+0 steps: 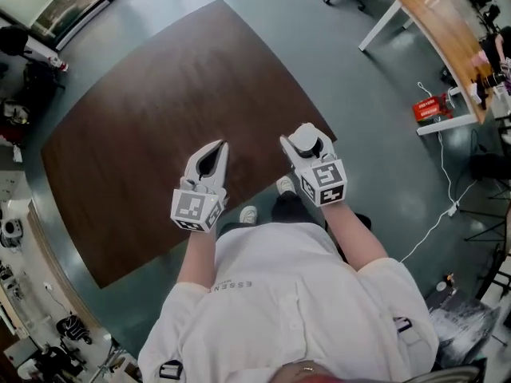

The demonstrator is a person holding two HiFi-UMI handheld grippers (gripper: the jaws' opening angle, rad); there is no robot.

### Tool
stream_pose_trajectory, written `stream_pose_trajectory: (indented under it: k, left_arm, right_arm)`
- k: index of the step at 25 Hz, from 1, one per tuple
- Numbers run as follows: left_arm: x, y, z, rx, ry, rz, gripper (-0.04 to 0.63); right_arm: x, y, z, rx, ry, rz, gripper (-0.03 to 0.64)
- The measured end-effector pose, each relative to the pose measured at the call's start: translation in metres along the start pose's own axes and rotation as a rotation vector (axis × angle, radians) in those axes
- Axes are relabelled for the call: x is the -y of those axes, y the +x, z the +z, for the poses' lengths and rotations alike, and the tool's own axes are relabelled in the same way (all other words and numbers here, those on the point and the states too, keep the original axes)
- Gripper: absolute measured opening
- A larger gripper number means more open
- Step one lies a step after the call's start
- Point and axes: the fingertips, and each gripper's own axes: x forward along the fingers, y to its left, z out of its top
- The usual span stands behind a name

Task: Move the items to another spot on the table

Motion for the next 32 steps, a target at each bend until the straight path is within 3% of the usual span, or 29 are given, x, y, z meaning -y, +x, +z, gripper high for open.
stream_pose_trajectory:
  k: [7,18,24,32]
  left_arm:
    - [-0.025,0.036,0.001,0.039,-0.046,0.208,0.018]
    - [-0.045,0.068,-0.017,0.023,-0.079,0.404,0.017]
    - [-0.061,0.072,-0.024,0.012,-0.092,0.444,0.017]
    - [-0.061,0.087,-0.033,0.010,-0.098,0.414,0.018]
  right_arm:
    - [0.033,0.065,0.027,-0.021,-0.113,0.179,0.218]
    - [0.066,0.137,0.015,-0.052,-0.206,0.330,0.219]
    - [0.068,0.156,0.016,-0.029,-0.207,0.372,0.219]
    - [0.061,0.156,0.012,0.031,-0.206,0.407,0.219]
